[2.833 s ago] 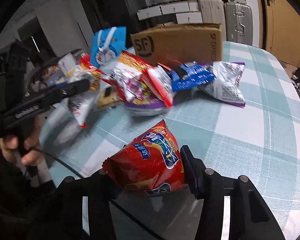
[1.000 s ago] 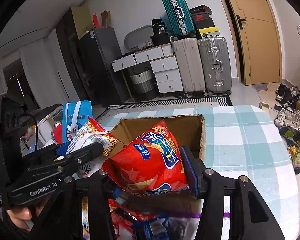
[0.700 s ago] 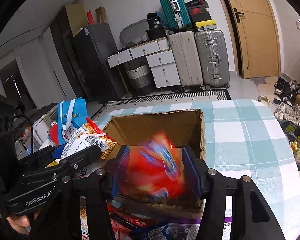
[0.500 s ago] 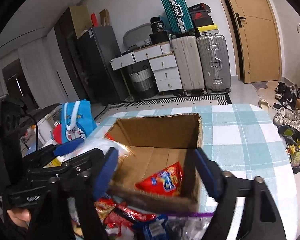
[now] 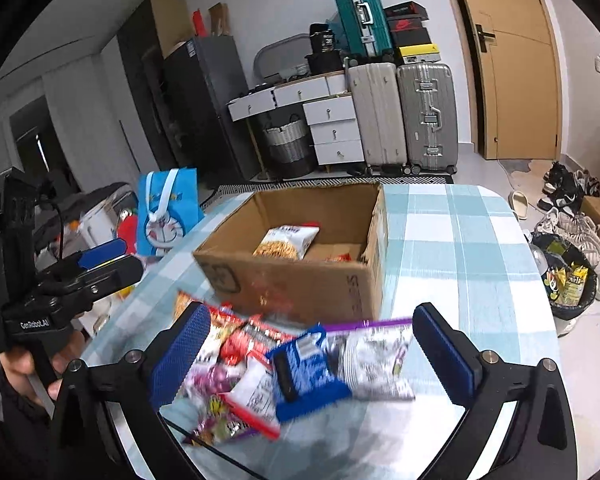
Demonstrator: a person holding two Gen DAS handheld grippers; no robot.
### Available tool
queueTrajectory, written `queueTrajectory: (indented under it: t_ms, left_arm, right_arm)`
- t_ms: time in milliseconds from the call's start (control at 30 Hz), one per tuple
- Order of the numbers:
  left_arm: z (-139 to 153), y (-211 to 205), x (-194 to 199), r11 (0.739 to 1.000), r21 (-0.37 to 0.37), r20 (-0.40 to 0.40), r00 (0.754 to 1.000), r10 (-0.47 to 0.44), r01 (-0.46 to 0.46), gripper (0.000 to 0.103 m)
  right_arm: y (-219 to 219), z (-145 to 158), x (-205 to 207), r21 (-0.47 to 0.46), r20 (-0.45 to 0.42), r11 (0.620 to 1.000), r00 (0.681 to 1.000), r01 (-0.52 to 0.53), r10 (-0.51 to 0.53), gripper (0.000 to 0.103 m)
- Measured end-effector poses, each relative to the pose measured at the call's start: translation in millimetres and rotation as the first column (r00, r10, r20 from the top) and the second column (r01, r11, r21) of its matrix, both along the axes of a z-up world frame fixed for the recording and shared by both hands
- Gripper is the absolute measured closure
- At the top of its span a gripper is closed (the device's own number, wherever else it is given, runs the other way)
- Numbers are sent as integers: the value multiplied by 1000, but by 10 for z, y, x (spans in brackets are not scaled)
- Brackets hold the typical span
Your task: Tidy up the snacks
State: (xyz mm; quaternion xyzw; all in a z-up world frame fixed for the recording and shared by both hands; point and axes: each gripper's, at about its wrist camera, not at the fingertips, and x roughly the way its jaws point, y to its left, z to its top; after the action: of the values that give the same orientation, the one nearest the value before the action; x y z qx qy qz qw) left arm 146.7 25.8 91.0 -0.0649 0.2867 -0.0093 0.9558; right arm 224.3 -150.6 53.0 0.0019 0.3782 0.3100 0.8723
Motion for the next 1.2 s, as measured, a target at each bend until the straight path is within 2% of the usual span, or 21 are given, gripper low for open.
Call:
queueTrajectory:
  t_ms: [200,467,800,1200]
  left_arm:
    - [-143,55,-474,1000,23,-23,1000,-3,3,0]
    - [-399,0,-741,999,27,-57,998,36,-35,0]
    - [-630,-10,-645,998,33,-100,993,60,-57,0]
    - [-686,-43,-472,998,29,-110,993,50,-47,0]
  right_arm:
    - [-43,-5,-244,-31,8,999,1000,-16,16,0]
    - [-148,-98,-397,-30,-17,1000,1000,1,-2,0]
    - [-174,-201,-469,-65,-37,998,999,14,-17,0]
    - [-194,-307,-449,-79,-58,996,998,31,-36,0]
